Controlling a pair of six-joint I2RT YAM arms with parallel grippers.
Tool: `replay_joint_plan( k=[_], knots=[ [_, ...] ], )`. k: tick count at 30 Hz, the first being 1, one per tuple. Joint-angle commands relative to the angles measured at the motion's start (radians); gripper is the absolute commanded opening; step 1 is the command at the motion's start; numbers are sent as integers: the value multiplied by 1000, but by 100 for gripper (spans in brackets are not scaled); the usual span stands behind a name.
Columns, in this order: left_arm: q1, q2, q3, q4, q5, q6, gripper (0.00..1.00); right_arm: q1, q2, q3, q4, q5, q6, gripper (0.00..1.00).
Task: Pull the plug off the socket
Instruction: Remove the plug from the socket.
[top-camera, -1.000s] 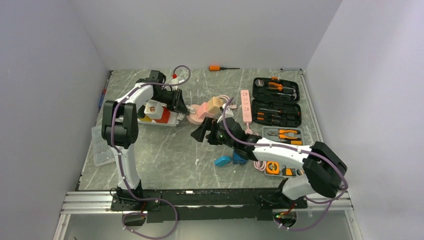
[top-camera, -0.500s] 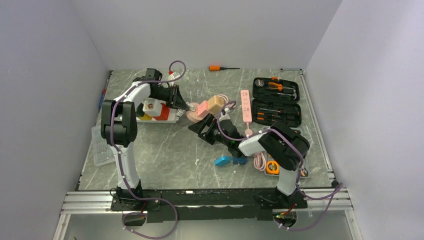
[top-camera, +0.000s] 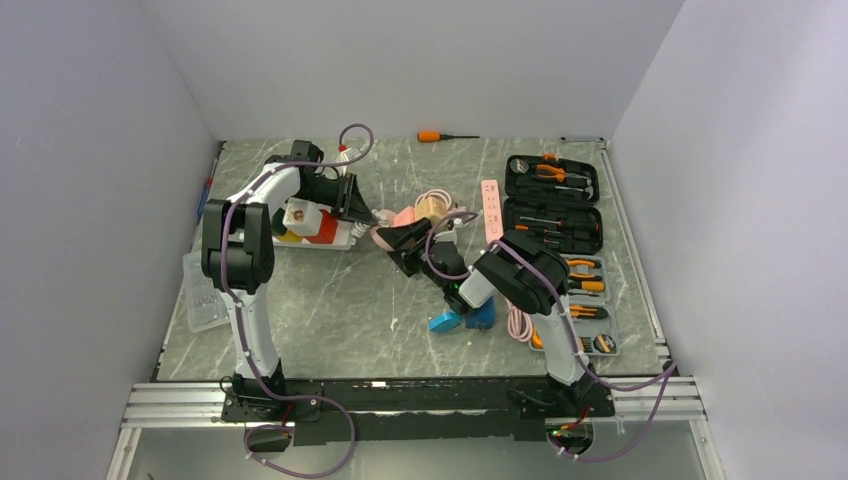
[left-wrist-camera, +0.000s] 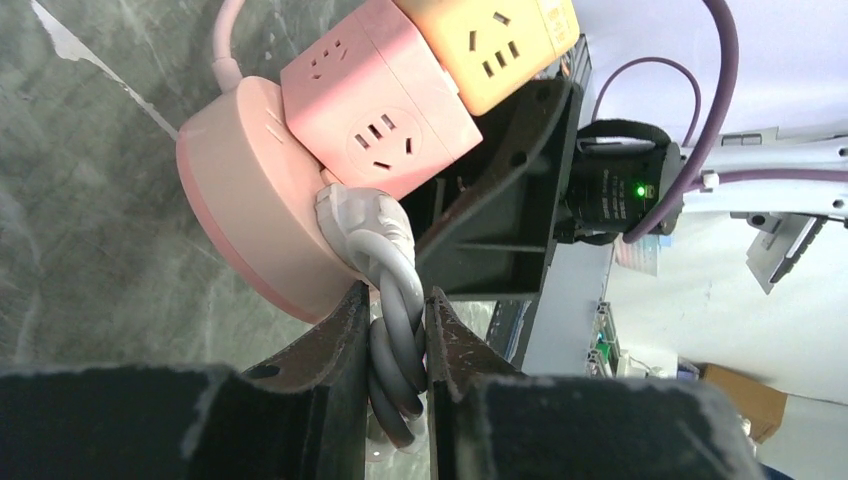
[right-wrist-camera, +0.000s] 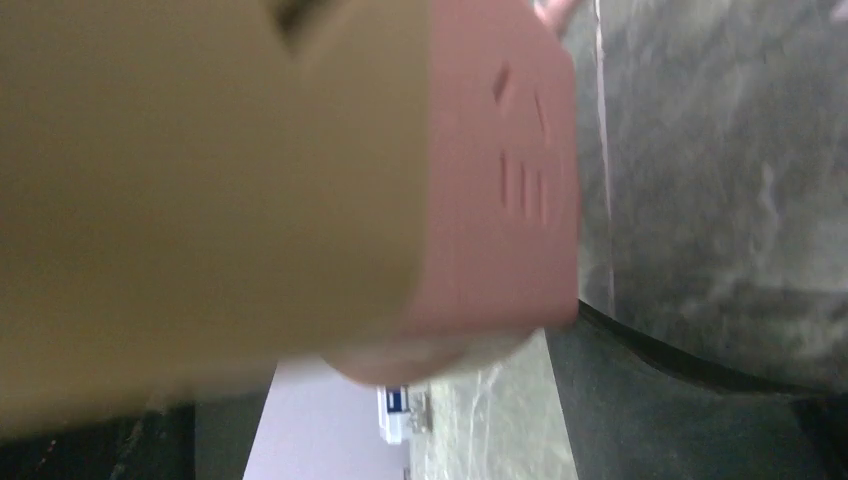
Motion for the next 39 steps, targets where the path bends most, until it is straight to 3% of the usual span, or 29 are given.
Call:
replay_joint_plan(
  k=[1, 6, 10, 18, 21, 27, 29, 32, 34, 39],
  knots=[
    [18, -38, 46, -120, 232, 41, 0, -10, 20, 73, 94, 71, 19, 100],
    [20, -38, 41, -150, 233, 74, 0, -17, 8, 102, 72, 120, 2, 98],
    [20, -39, 34, -155, 210, 94, 0, -26, 24, 90, 143, 114, 32, 72],
    [18, -46, 9, -156, 136, 144, 0, -52, 6, 34, 224, 98, 41, 29],
    [6, -51, 13, -184, 96, 190, 0, -57, 7, 51, 244, 75, 26, 28],
    [-54, -67, -19, -208, 4, 276, 0, -57, -39, 75, 175, 32, -55, 36],
    [-71, -67, -27, -199, -22, 281, 0, -59, -62, 70, 131, 22, -88, 29],
    [-91, -61, -16, -192, -53, 285, 0, -57, -98, 55, 83, 8, -144, 3],
    [-102, -55, -8, -182, -77, 283, 2, -58, -116, 43, 74, -6, -163, 0],
    [-130, -49, 0, -144, -145, 274, 17, -57, -161, 26, 56, -17, -201, 0]
  ],
)
